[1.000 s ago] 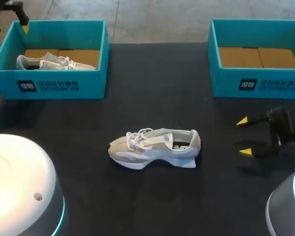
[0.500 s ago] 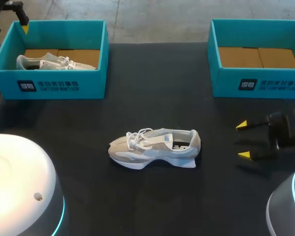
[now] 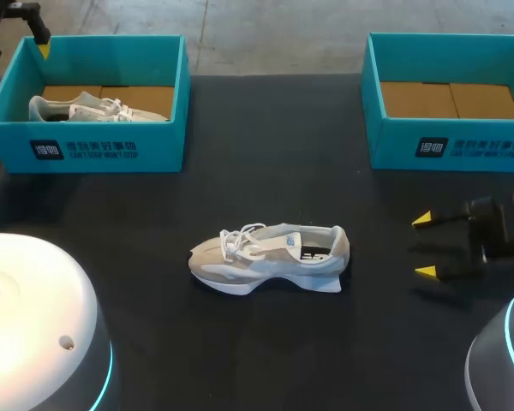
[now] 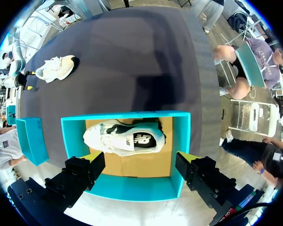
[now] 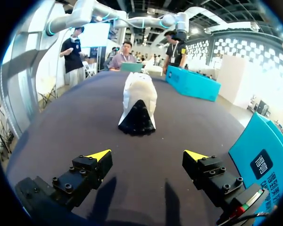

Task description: Take the shoe out of the shoebox, open the shoe tongue, remove and reinsert the insole, then place the shoe into the shoebox

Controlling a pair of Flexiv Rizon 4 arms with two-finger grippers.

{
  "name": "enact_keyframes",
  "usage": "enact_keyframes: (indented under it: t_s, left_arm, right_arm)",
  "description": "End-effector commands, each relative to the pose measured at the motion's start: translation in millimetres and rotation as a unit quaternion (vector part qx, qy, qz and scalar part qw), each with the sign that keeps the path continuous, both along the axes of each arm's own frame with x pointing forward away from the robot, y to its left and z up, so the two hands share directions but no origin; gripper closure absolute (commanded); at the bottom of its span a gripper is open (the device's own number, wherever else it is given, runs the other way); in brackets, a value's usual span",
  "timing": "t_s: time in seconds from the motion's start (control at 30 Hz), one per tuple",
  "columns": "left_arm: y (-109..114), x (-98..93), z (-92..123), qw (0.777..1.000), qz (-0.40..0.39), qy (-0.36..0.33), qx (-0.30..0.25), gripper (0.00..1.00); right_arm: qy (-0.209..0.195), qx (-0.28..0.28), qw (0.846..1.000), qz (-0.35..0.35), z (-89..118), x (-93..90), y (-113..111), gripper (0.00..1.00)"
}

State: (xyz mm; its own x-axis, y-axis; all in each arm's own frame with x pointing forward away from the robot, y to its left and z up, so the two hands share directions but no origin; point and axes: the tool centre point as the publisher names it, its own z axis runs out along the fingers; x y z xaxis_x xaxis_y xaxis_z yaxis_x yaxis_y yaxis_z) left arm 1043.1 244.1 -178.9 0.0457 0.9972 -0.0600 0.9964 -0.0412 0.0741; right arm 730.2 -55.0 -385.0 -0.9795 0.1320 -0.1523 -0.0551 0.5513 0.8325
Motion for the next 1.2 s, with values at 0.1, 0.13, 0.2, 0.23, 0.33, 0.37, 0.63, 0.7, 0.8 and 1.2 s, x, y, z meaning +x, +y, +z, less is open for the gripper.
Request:
enact_keyframes:
  t_s: [0.1,0.13,0.2,0.23,0.33,0.37,0.63,0.7,0.8,1.2]
  left_arm:
    - [0.0,-1.2,0.2,1.000,0.000,-0.001,0.001,0.00]
    - [0.0,-1.2,0.2,1.000,0.000,-0.001,0.001,0.00]
    - [0.0,-1.2,0.2,1.000,0.000,-0.001,0.001,0.00]
    - [0.0,-1.2,0.2,1.000,0.000,-0.001,0.001,0.00]
    - [0.0,-1.2,0.2,1.000,0.000,-0.001,0.001,0.00]
    - [0.0,-1.2,0.2,1.000,0.000,-0.001,0.001,0.00]
    - [0.0,-1.2,0.2,1.000,0.000,-0.001,0.001,0.00]
    - [0.0,-1.2,0.2,1.000,0.000,-0.001,0.001,0.00]
    - [0.0,-1.2,0.2,1.000,0.000,-0.001,0.001,0.00]
    - [0.0,-1.2,0.2,1.000,0.000,-0.001,0.001,0.00]
  right_arm:
    - [0.000,-0.002,1.000,-0.001,0.9,0.1,1.5,0.00]
    - [0.000,-0.002,1.000,-0.001,0.9,0.1,1.5,0.00]
    - [0.000,-0.002,1.000,-0.001,0.9,0.1,1.5,0.00]
    - [0.000,-0.002,1.000,-0.001,0.9,0.1,1.5,0.00]
    - [0.000,-0.002,1.000,-0.001,0.9,0.1,1.5,0.00]
    - [0.000,-0.002,1.000,-0.001,0.9,0.1,1.5,0.00]
    - [0.015,0.005,1.000,-0.002,4.0,-4.1,22.3,0.00]
    - [0.019,0.006,1.000,-0.001,3.6,-5.8,29.6,0.00]
    - [0.025,0.004,1.000,-0.006,1.8,-7.5,38.0,0.00]
    - [0.020,0.025,0.998,-0.048,-5.1,-10.3,71.9,0.00]
